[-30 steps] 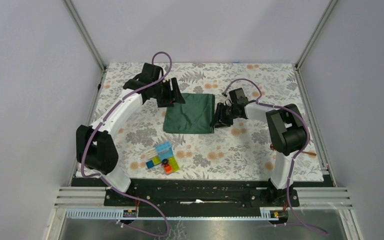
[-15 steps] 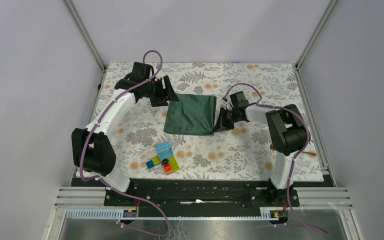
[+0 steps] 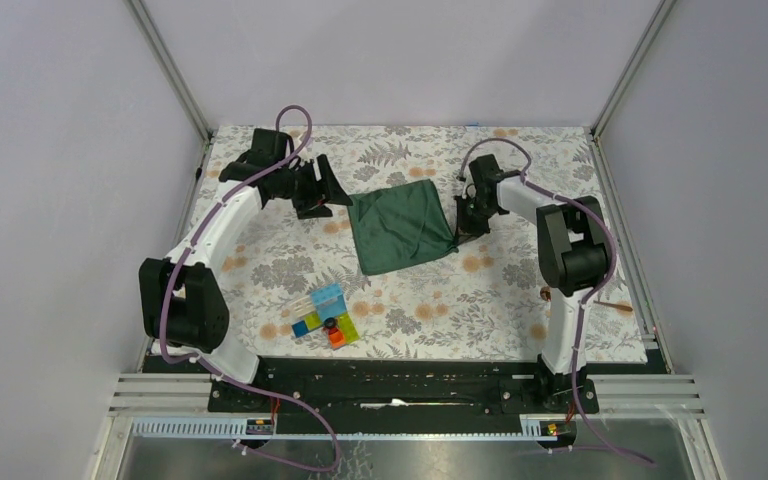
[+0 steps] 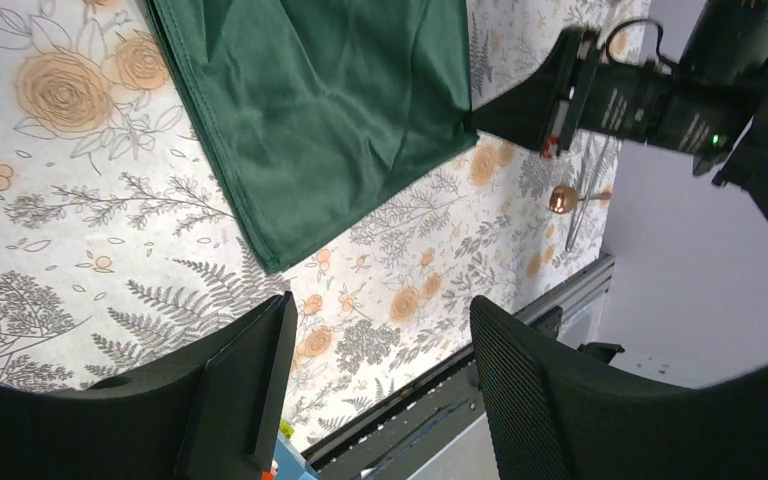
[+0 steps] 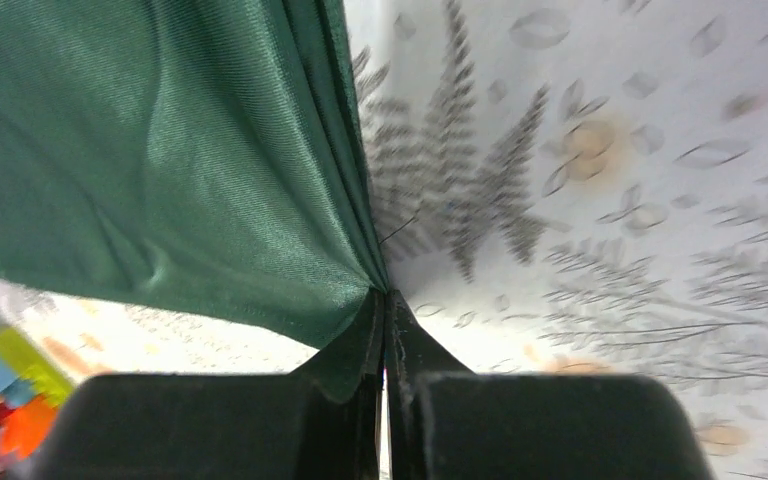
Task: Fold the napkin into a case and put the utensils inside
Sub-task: Pick up the lower triangle-folded napkin from the center of the board.
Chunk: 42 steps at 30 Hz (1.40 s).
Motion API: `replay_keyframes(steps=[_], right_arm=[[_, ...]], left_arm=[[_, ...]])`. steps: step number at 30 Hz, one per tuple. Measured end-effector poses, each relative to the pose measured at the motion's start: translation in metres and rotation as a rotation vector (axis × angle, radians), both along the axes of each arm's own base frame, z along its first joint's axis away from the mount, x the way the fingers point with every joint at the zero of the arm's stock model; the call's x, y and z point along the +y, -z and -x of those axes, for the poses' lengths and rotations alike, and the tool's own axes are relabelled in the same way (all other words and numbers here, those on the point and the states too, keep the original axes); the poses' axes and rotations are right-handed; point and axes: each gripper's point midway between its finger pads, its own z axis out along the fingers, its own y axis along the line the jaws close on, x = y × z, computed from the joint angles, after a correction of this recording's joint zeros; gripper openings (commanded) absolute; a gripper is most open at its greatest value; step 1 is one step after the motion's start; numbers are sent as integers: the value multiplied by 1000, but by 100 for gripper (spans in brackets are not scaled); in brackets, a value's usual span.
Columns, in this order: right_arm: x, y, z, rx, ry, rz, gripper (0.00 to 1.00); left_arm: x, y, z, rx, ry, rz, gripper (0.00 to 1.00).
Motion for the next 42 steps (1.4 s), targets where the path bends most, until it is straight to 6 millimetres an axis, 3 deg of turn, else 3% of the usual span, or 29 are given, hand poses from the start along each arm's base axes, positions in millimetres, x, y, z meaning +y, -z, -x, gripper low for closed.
replay_keyframes(steps=[1,3,9,12,15,16,18,20,22,25,28,37,42], right_arm=[[-4,0,-7,-13,-13,31,0],[-14,-1,-20,-41,-34,101,10],[-47,-9,-50,-115,-77,326,56],[-57,-26,-56,-151,-71,448,72],[-35,-52,-49,-215,-91,540,83],[-18,-61,-43,-236,-118,548,85],[37,-75,-23,-282,-207,508,89],[90,-83,1,-307,-303,447,89],[135,-86,29,-312,-401,389,83],[169,-85,51,-278,-477,336,71],[177,-77,51,-229,-481,317,63],[172,-29,54,-100,-492,375,67],[165,-13,59,-56,-504,412,55]], left_arm=[[-1,0,1,5,5,8,69],[-2,1,4,14,15,23,69],[-2,14,11,44,19,32,69],[2,24,18,58,9,26,70],[12,26,20,43,-25,5,75],[18,25,19,28,-46,-3,77],[34,24,16,-1,-96,-21,79],[52,23,12,-25,-156,-36,79],[71,23,7,-48,-221,-45,80],[95,28,6,-59,-294,-55,79],[107,35,6,-56,-332,-64,79],[125,50,6,-54,-376,-67,79],[128,55,8,-44,-384,-61,79]])
